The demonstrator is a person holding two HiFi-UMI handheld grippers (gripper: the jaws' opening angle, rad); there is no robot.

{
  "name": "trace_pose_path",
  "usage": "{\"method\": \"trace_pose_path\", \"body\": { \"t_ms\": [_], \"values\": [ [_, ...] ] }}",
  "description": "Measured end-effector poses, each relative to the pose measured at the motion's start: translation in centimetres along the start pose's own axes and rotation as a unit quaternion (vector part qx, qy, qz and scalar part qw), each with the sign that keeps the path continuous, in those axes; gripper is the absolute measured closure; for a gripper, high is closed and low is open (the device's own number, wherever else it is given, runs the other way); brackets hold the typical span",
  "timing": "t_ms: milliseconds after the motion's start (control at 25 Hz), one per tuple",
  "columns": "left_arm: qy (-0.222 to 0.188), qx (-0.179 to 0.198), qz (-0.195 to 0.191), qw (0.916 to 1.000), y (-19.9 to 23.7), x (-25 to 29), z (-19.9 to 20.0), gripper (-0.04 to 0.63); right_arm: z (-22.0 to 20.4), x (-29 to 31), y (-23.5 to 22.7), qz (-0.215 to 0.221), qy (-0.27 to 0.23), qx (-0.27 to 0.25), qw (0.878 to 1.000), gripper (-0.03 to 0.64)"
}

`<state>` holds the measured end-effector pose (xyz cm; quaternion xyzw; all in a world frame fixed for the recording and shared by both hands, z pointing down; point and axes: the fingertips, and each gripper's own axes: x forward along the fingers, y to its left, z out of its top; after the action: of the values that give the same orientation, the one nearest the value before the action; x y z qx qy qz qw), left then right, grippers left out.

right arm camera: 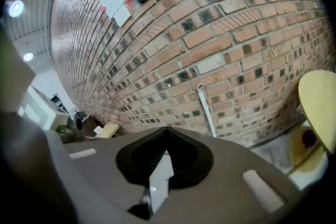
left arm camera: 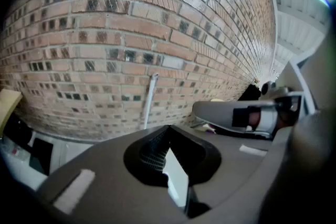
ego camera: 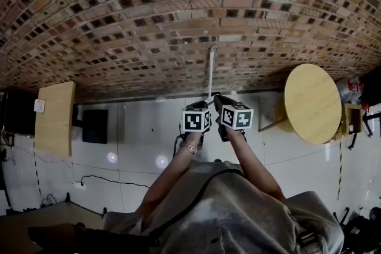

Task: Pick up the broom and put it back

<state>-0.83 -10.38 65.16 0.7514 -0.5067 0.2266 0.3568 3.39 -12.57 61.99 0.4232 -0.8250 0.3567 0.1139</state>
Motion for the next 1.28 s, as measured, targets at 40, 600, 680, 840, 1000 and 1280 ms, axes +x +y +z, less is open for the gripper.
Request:
{"method": "trace_pose_path", "body": {
  "t_ms": [40, 600, 680, 840, 1000, 1280],
  "values": [
    [-0.010, 0.012, 0.003, 0.9999, 0.9, -0.3, 2.0, 0.595, 0.9, 1.5, -0.3, -0.002, -0.009, -0.005, 1.000, 0.617],
    [-0.010, -0.026, -0.009, 0.9996, 8.5, 2.2, 10.0, 0.595, 8.2, 19.6, -11.5, -0.100, 0.046, -0.059, 0.992, 0.454],
    [-0.011, -0.034, -0.005, 0.9993, 8.8, 2.3, 10.5, 0.595, 8.7, 21.9, -12.9, -0.103, 0.064, -0.067, 0.990, 0.454],
    [-0.007, -0.047, 0.008, 0.9988, 9.5, 2.5, 10.2, 0.595, 8.4, 25.8, -13.9, -0.107, 0.115, -0.114, 0.981, 0.454],
    [-0.005, -0.052, 0.029, 0.9982, 10.4, 1.8, 10.1, 0.595, 8.5, 26.6, -15.8, -0.173, 0.128, -0.117, 0.970, 0.503],
    [-0.009, -0.062, 0.031, 0.9976, 11.4, 2.2, 9.7, 0.595, 9.4, 26.3, -16.0, -0.173, 0.111, -0.148, 0.967, 0.522]
  ]
}}
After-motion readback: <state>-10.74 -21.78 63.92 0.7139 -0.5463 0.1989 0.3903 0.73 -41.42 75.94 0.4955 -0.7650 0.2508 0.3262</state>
